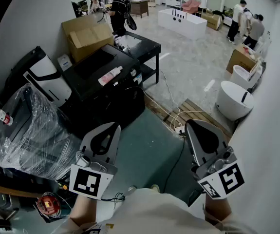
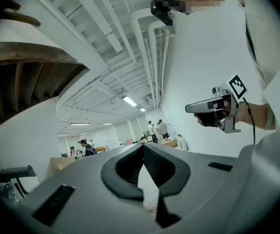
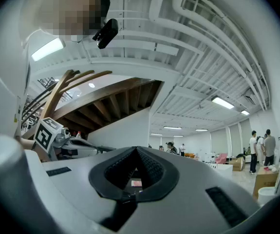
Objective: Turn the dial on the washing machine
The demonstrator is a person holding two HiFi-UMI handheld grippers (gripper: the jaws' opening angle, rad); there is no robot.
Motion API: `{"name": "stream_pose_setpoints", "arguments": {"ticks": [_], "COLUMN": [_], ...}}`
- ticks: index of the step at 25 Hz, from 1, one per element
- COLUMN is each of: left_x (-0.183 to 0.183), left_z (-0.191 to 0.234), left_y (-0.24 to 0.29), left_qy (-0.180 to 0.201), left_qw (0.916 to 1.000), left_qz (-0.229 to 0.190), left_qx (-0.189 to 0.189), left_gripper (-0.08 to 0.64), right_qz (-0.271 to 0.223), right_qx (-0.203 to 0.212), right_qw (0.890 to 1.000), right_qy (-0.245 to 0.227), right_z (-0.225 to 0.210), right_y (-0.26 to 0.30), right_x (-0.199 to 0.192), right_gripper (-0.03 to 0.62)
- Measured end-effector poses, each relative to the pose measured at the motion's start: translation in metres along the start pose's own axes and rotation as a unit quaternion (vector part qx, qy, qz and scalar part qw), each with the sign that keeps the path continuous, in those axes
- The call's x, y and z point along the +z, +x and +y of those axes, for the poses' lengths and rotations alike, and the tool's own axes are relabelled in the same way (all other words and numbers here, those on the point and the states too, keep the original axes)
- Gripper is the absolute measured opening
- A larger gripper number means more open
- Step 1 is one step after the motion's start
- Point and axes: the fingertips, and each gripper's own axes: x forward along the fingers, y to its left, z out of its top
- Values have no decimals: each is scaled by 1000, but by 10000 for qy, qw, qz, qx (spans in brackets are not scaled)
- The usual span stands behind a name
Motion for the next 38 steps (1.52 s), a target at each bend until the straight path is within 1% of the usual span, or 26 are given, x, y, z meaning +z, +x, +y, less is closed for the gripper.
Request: {"name": "stream_pose_setpoints", "arguments": {"ticks": [4, 10, 14, 17, 18, 19, 20, 26, 30, 35, 38], "left_x": [-2, -3, -3, -4, -7, -9, -10, -20, -26, -45, -59], "left_z": [-4, -8, -13, -15, -16, -16, -17, -9, -1, 17, 34], "left_y": [3, 5, 12, 17, 17, 19, 21, 49, 74, 111, 138], "left_qy": [38, 20, -10, -107, -113, -101, -81, -50, -151, -196, -183], "left_qw": [10000, 9999, 10000, 9999, 9999, 9999, 9999, 9999, 9998, 9996, 9994], "left_qz": [64, 46, 48, 9, 42, 72, 84, 115, 70, 92, 195], "left_qx": [27, 120, 58, 18, 25, 29, 26, -65, -138, -196, -222], "left_gripper": [18, 18, 18, 18, 18, 18, 18, 18, 18, 18, 18], "right_qz": [19, 58, 145, 207, 280, 359, 419, 488, 673, 958, 1093], "right_qx": [-139, -94, -48, -173, -192, -185, -182, -357, -443, -330, -256], "right_qw": [9996, 9996, 9992, 9987, 9987, 9986, 9984, 9966, 9942, 9921, 9905], "right_qy": [247, 253, 356, 432, 391, 344, 322, 564, 705, 734, 792], "right_z": [-13, -15, -17, -21, -21, -21, -23, -48, -65, -85, -99], "right_y": [-5, -12, -14, -16, -16, -16, -16, -2, 12, 45, 74], "right_x": [-6, -11, -20, -27, -31, -34, -37, -53, -68, -94, -110], "right_gripper": [28, 28, 28, 31, 69, 193, 270, 272, 272, 272, 272]}}
